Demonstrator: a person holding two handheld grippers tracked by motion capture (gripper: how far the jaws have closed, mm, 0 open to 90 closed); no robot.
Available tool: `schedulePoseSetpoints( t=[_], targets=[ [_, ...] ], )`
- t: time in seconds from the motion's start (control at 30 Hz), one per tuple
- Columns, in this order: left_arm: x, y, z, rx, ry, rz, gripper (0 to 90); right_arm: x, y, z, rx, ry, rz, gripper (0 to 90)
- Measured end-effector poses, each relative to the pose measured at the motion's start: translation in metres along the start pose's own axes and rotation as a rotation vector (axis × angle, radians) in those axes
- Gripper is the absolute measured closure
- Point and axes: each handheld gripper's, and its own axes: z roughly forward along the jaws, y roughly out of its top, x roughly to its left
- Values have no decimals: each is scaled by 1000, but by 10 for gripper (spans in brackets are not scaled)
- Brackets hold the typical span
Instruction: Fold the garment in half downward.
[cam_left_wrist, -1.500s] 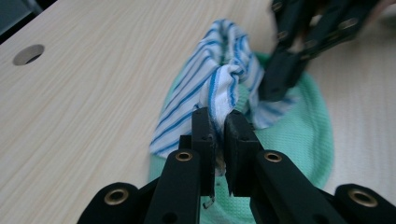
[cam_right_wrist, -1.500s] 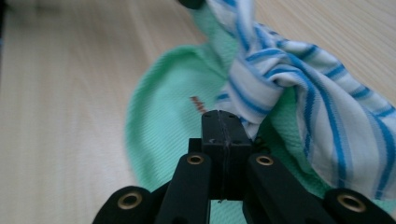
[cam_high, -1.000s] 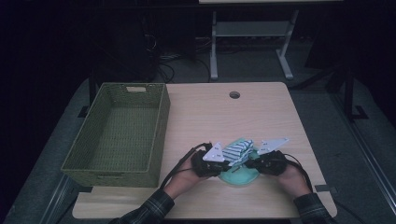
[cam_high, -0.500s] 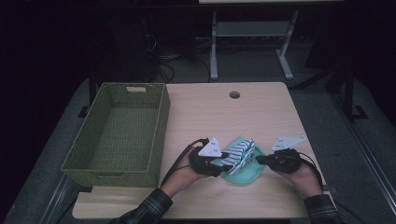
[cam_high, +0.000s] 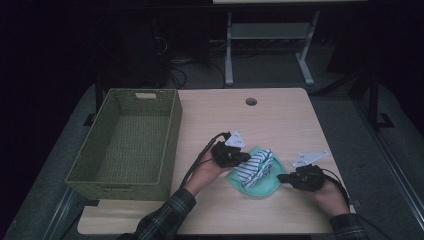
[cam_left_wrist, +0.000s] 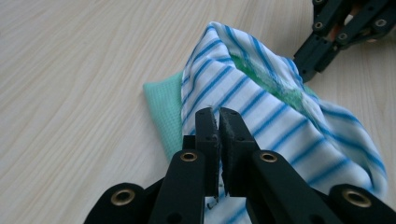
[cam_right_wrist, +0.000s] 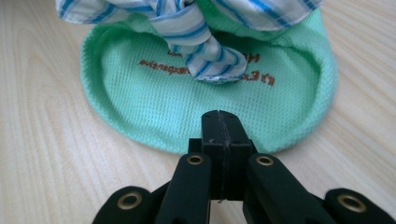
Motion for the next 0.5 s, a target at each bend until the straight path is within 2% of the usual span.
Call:
schedulePoseSetpoints(
  t=[0.07,0.13,0.23,0.3,0.37,0.5],
  targets=[
    [-1,1,5,6,-7,3,872,0,-2,0,8,5,1,897],
    [-2,3,8,13,-16,5,874,1,-3,5,40,-1,-11,898],
    [-3,4,13,13,-26,0,883,2,-3,6,39,-1,-9,899],
    [-4,4,20,30,-48,9,893,2,-3,7,38,-1,-11,900],
    [-7,5,25,34,-64,-2,895,1,-3,7,37,0,-9,899],
    [-12,7,30,36,-83,11,895,1,-3,7,35,-1,-11,900]
  ],
)
